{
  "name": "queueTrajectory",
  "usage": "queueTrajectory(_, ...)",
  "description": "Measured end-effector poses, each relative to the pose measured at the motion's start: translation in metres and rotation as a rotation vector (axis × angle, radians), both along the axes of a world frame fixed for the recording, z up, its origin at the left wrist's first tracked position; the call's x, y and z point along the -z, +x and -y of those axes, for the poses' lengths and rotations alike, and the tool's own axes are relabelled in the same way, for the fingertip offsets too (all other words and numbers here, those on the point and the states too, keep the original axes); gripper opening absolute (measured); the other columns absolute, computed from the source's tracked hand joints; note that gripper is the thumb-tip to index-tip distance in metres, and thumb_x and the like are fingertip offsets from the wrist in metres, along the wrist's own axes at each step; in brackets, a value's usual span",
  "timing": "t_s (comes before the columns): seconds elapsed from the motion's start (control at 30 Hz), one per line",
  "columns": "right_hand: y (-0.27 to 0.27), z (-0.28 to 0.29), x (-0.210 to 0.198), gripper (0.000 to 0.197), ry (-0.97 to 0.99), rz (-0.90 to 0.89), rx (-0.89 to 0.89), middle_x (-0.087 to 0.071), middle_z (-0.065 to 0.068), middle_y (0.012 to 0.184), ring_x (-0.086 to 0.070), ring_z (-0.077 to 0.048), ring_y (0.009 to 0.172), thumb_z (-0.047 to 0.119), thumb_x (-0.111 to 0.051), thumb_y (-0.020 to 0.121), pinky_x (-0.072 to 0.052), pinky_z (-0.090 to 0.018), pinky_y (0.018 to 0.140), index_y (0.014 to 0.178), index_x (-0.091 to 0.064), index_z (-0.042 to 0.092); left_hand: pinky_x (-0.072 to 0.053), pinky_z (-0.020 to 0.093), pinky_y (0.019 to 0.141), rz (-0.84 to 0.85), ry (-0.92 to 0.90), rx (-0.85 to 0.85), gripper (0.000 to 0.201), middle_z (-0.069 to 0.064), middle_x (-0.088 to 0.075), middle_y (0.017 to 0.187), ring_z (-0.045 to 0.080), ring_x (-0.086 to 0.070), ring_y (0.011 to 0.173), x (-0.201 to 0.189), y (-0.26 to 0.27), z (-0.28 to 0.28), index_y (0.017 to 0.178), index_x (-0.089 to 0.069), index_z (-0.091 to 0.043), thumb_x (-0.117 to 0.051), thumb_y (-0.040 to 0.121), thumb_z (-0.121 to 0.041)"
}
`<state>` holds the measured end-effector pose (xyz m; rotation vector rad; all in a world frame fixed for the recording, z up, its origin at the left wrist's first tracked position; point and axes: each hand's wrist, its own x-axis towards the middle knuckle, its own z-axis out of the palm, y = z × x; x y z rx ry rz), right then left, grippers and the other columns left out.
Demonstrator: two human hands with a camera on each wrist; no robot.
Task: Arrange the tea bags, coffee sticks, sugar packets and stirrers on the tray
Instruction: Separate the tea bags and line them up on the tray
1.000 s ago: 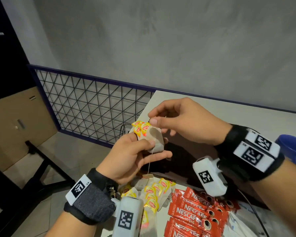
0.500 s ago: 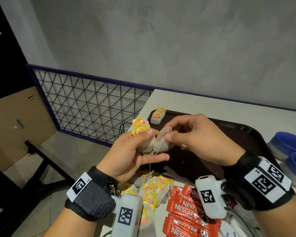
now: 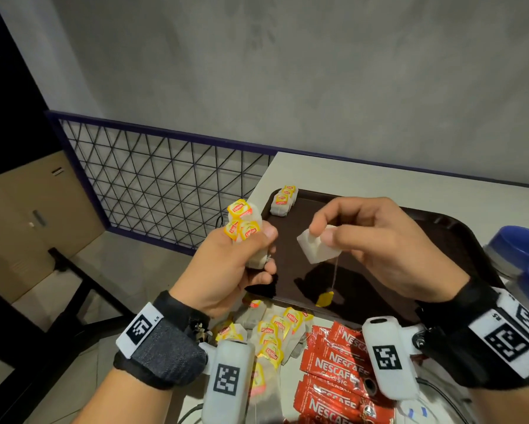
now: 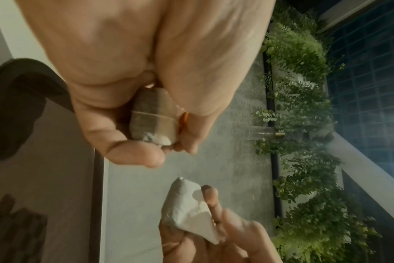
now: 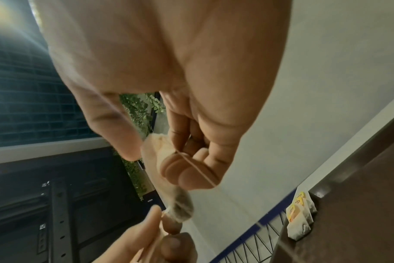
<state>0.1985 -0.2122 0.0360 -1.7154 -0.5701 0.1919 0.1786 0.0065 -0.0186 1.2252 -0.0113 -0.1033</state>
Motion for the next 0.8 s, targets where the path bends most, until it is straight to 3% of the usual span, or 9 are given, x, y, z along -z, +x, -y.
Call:
queueTrajectory(0.1,-0.003,-0.001,-0.001,0.020,-0.228,0.099,0.083,-0.072,0.002,0.086,-0.066,-0.011,0.075,0.009,-0.072,0.077,-0.054,-0.026,0.068,0.091,-0.076,0.022,-0.043,0.028,0.047,0.068,0.070,0.032,0.012,0.005,-0.054,0.071,0.020,-0.053,0.054,0.002,-0.002,0.001,0.084,-0.070,-0.016,-0.077,0.081,-0.026)
queueTrajectory(0.2,-0.008,-0.003,-0.006,0.039,-0.283,0.131,0.061,-0.073,0.002,0.084,-0.065,-0.013,0.071,-0.001,-0.075,0.083,-0.055,-0.027,0.072,0.106,-0.072,0.030,-0.042,0.026,0.046,0.110,0.141,0.054,0.017,0.002,-0.059,0.069,0.019,-0.052,0.052,0.003,-0.004,0.001,0.092,-0.076,-0.014,-0.078,0.080,-0.026)
queueTrajectory(0.3,-0.013,-0.005,-0.011,0.049,-0.329,0.159,0.027,-0.076,0.002,0.088,-0.068,-0.023,0.076,0.001,-0.075,0.085,-0.059,-0.040,0.077,0.118,-0.065,0.036,-0.041,0.025,0.044,0.122,0.168,0.074,0.024,0.003,-0.066,0.071,0.018,-0.051,0.050,0.004,-0.004,0.001,0.101,-0.079,-0.015,-0.078,0.078,-0.022)
queueTrajectory(0.4,-0.016,-0.008,-0.013,0.053,-0.377,0.191,0.027,-0.076,0.004,0.090,-0.068,-0.023,0.077,0.002,-0.076,0.085,-0.059,-0.047,0.076,0.121,-0.062,0.039,-0.042,0.024,0.043,0.138,0.205,0.107,0.017,0.009,-0.069,0.072,0.019,-0.052,0.050,0.003,-0.007,0.002,0.093,-0.080,-0.014,-0.079,0.077,-0.021)
queueTrajectory(0.5,-0.016,-0.008,-0.012,0.054,-0.385,0.194,0.041,-0.075,0.004,0.090,-0.067,-0.022,0.076,0.002,-0.077,0.084,-0.059,-0.045,0.075,0.120,-0.062,0.040,-0.042,0.026,0.045,0.167,0.236,0.115,0.010,0.010,-0.068,0.072,0.022,-0.053,0.053,0.003,-0.006,0.001,0.084,-0.079,-0.017,-0.081,0.080,-0.025)
queueTrajectory(0.63,-0.017,-0.007,-0.010,0.055,-0.357,0.162,0.044,-0.074,0.001,0.089,-0.069,-0.021,0.075,0.002,-0.081,0.081,-0.062,-0.044,0.074,0.119,-0.064,0.038,-0.042,0.027,0.046,0.222,0.256,0.127,0.021,0.012,-0.070,0.077,0.022,-0.053,0.054,0.003,-0.006,-0.001,0.091,-0.080,-0.012,-0.085,0.080,-0.029)
queueTrajectory(0.8,-0.015,-0.008,-0.003,0.057,-0.328,0.143,0.019,-0.073,0.000,0.089,-0.069,-0.014,0.072,0.004,-0.086,0.079,-0.061,-0.034,0.072,0.118,-0.064,0.038,-0.043,0.027,0.045,0.224,0.289,0.093,0.013,0.013,-0.067,0.070,0.021,-0.053,0.052,0.005,-0.005,0.001,0.087,-0.080,-0.011,-0.081,0.078,-0.020)
